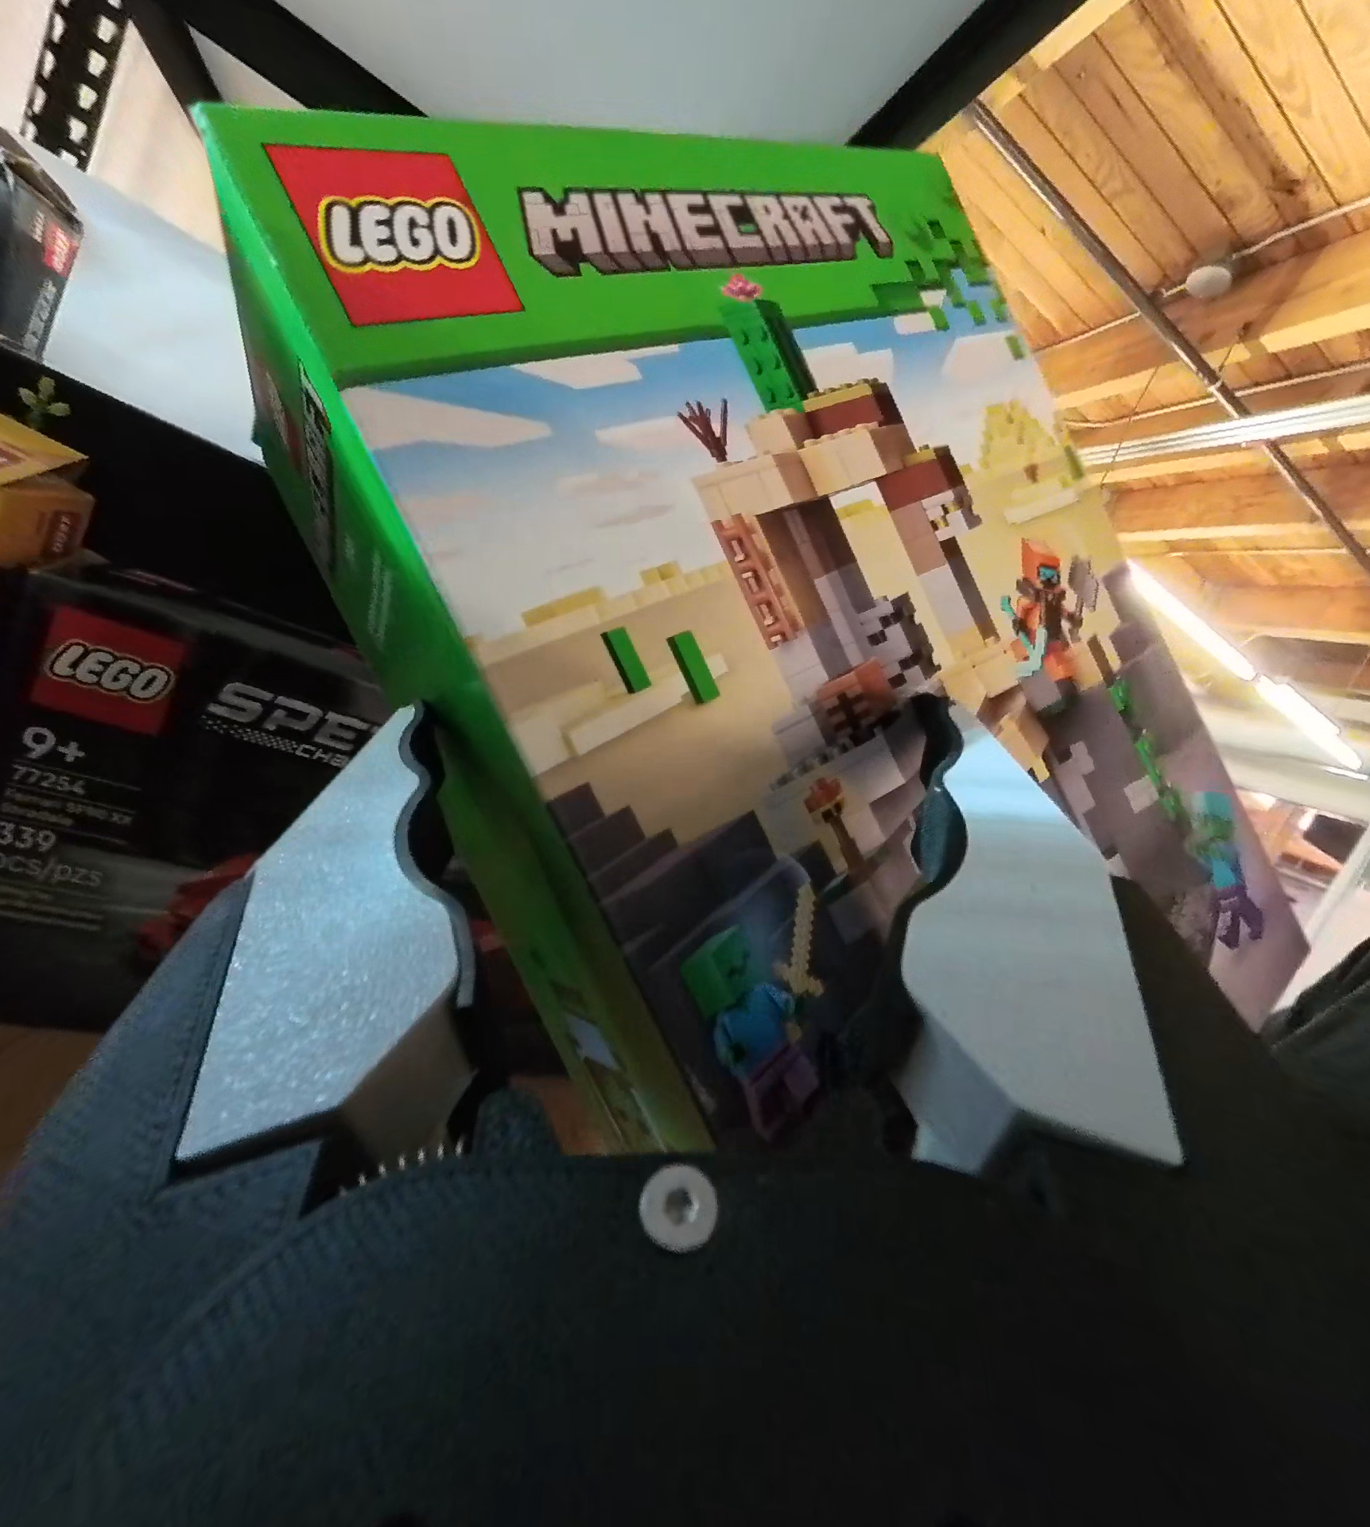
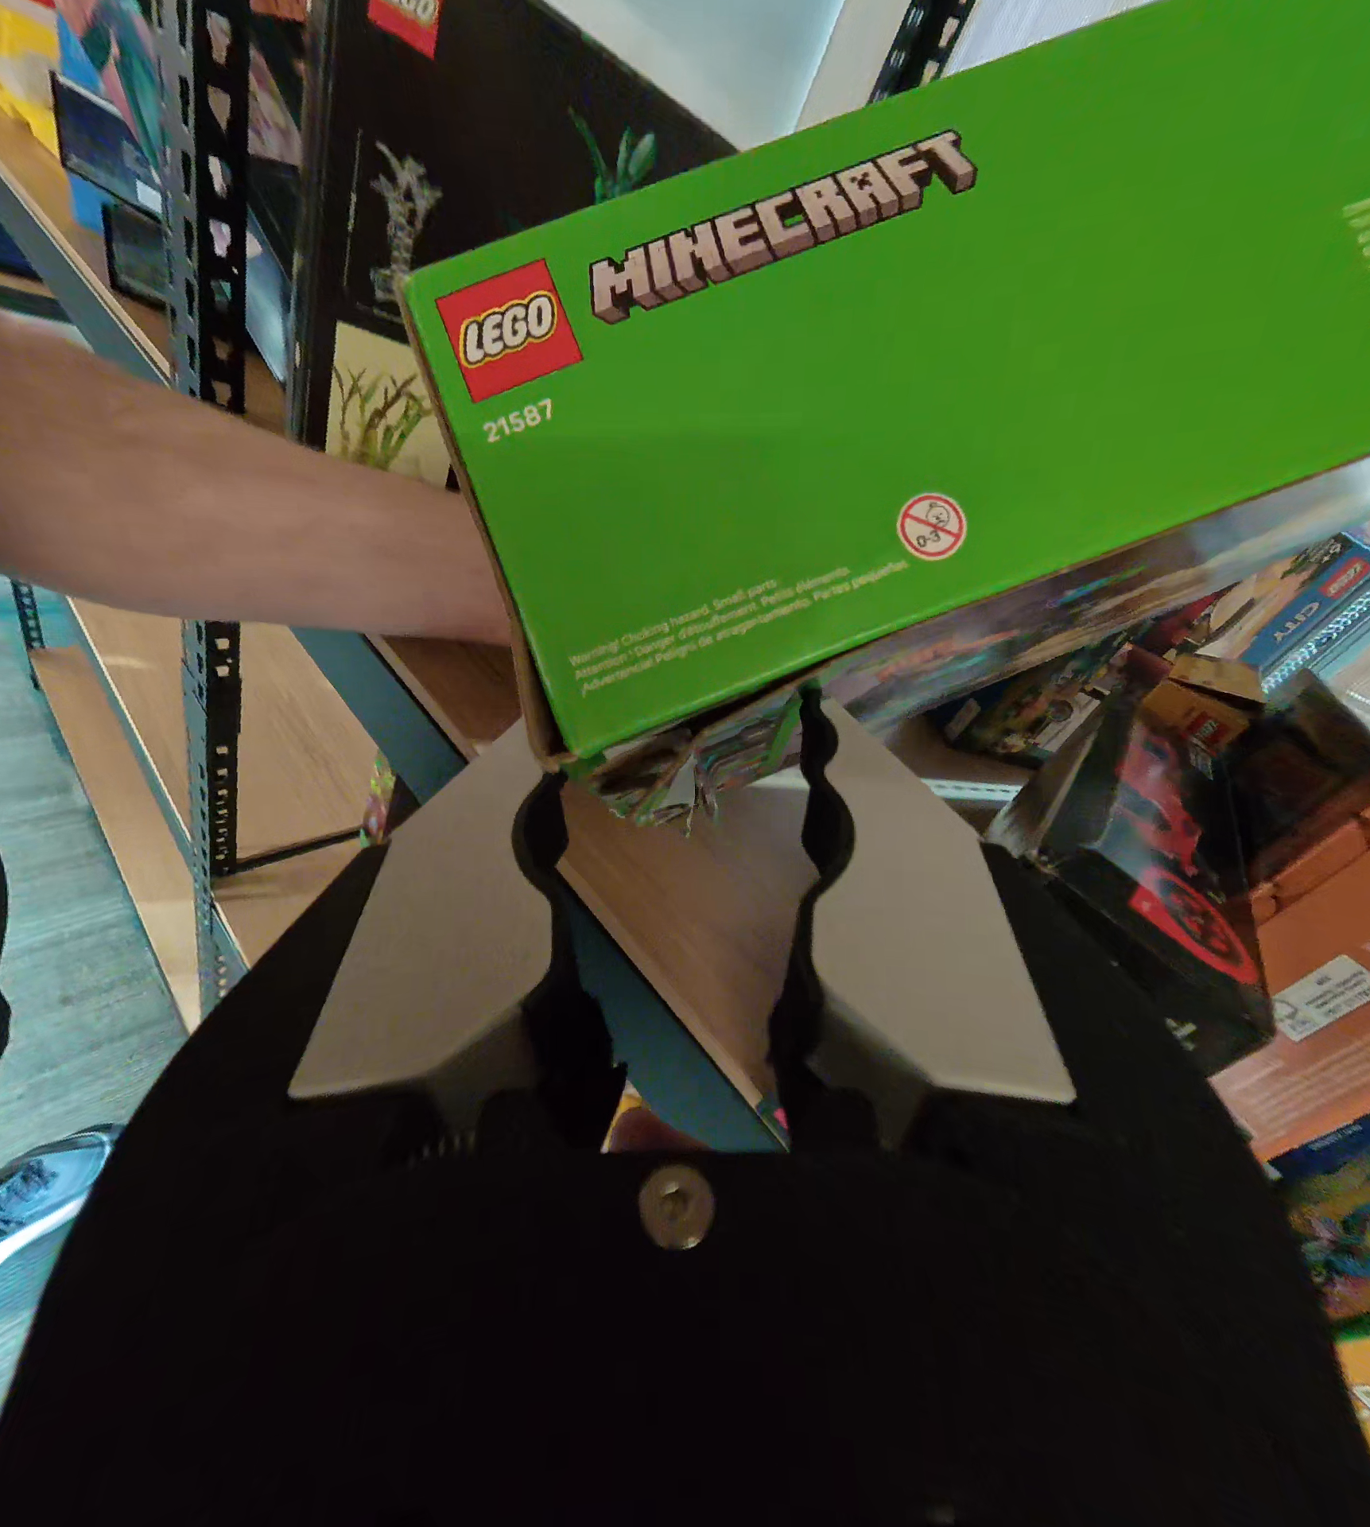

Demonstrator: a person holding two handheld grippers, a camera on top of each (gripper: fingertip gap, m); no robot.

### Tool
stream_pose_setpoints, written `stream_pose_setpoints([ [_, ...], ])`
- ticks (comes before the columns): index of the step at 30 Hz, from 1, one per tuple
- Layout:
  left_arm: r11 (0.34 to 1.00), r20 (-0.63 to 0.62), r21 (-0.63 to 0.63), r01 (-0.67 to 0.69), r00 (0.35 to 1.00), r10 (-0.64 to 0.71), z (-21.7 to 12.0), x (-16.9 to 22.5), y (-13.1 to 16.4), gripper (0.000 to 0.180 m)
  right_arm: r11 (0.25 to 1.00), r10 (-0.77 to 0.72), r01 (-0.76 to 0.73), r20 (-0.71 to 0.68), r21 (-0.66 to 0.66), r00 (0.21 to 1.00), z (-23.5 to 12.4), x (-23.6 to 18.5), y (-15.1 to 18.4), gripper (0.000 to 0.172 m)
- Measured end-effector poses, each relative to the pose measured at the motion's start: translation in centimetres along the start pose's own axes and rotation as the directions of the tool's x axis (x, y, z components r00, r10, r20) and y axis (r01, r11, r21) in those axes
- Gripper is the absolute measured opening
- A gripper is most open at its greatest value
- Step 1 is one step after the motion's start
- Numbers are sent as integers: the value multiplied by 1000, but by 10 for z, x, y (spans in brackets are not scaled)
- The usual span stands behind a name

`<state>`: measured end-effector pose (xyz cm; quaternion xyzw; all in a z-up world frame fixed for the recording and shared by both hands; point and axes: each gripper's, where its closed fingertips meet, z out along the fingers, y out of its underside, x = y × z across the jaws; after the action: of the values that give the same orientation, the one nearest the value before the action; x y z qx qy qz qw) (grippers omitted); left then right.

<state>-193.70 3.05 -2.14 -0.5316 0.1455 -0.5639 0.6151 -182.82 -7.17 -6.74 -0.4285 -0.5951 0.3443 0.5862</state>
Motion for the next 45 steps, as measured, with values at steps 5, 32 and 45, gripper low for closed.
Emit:
stream_pose_setpoints([
  [5,998,-3,-30,-54,999,54,-1,-5,7,113,999,-38,38,1,-30,999,2,-3,20,54],
  [32,944,-53,-142,-298,954,294,7,26,31,106,982,-151,142,-64,-123,986,-10,-31,83,45],
  [45,855,-22,-218,-471,878,478,-14,43,34,101,925,-207,197,5,-325,978,8,-48,118,37],
])
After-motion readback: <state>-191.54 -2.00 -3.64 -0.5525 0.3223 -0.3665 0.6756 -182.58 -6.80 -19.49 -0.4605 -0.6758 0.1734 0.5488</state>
